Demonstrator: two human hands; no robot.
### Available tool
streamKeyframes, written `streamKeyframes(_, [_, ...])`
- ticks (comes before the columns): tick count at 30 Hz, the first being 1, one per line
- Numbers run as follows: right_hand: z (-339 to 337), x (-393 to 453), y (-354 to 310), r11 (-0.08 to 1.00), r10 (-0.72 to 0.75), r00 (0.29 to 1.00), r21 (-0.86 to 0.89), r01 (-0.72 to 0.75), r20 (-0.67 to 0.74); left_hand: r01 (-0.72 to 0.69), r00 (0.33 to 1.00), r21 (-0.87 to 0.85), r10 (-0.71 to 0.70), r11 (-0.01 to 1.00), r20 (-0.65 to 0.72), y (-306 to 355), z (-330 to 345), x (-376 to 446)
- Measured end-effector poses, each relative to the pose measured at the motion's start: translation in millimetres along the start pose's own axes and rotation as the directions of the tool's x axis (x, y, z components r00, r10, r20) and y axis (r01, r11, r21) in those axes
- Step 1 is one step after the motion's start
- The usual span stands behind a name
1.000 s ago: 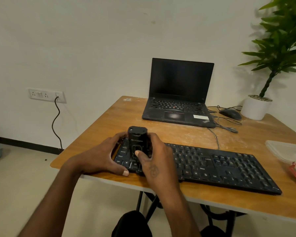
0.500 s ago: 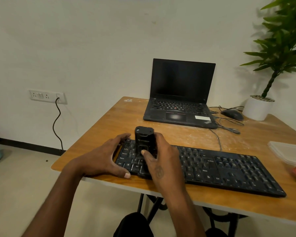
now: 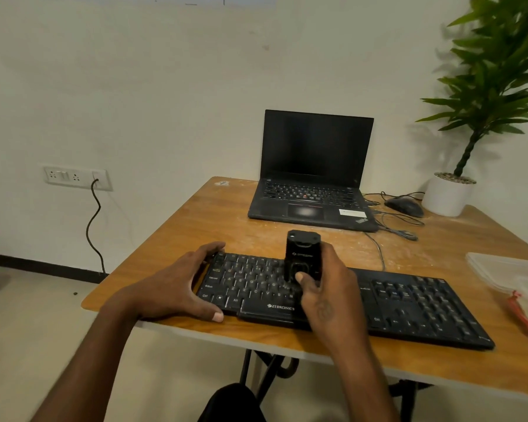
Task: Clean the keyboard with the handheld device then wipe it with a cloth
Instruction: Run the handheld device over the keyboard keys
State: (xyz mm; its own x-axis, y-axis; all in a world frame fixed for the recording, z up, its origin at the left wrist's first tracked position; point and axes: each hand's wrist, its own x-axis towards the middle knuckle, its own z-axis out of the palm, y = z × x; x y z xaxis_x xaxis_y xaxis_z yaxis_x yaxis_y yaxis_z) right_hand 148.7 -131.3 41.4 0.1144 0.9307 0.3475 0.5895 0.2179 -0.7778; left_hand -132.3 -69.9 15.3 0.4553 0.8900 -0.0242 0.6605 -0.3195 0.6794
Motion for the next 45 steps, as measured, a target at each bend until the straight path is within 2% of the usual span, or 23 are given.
streamKeyframes(5, [32.6, -6.1, -20.5, 0.999, -0.038, 0.996, 0.024, 0.037, 0.082, 0.005, 1.000, -0.017, -0.005, 1.000, 0.002, 1.0, -0.5, -0.7])
streamKeyframes(8, [23.9, -7.7, -14.9, 0.999, -0.009, 0.994, 0.045, 0.004, 0.109, 0.009, 1.000, -0.017, -0.009, 1.000, 0.017, 1.7, -0.8, -0.6])
streamKeyframes(11, [-1.7, -7.9, -1.9, 0.997, 0.038, 0.997, 0.061, -0.043, 0.073, 0.011, 1.000, -0.023, -0.010, 1.000, 0.020, 0.6, -1.2, -0.7])
streamKeyframes(16, [-21.0, -5.6, 13.3, 0.998, 0.043, 0.994, 0.050, -0.038, -0.105, 0.010, 1.000, -0.023, -0.010, 1.000, 0.016, 0.4, -0.3, -0.2])
streamKeyframes(21, [0.9, -10.5, 2.9, 0.996, 0.016, 0.999, 0.086, -0.019, 0.030, 0.013, 1.000, -0.023, -0.012, 1.000, 0.018, -0.4, -0.4, -0.7])
streamKeyframes(23, [-3.9, -10.2, 8.9, 0.993, 0.029, 0.999, 0.116, -0.034, 0.040, 0.017, 1.000, -0.020, -0.017, 1.000, 0.014, -0.4, -0.3, -0.4])
streamKeyframes(26, [-26.2, -6.8, 25.7, 0.983, 0.093, 0.996, 0.164, -0.088, -0.019, 0.026, 1.000, -0.026, -0.025, 0.999, 0.009, 0.3, 0.3, 0.0])
streamKeyframes(31, [-43.6, -4.9, 41.3, 0.987, 0.131, 0.980, 0.111, -0.116, -0.147, 0.033, 0.999, -0.029, -0.032, 0.999, 0.016, -0.4, -0.3, 0.7])
streamKeyframes(39, [-22.0, -10.6, 27.3, 0.985, 0.074, 0.996, 0.160, -0.067, -0.039, 0.032, 0.999, -0.025, -0.032, 0.999, 0.021, 0.1, -0.6, 1.3])
streamKeyframes(45, [-58.3, -5.1, 54.0, 0.974, 0.160, 0.981, 0.180, -0.139, -0.108, 0.033, 0.999, -0.040, -0.032, 0.999, 0.017, 0.1, -0.9, 0.3])
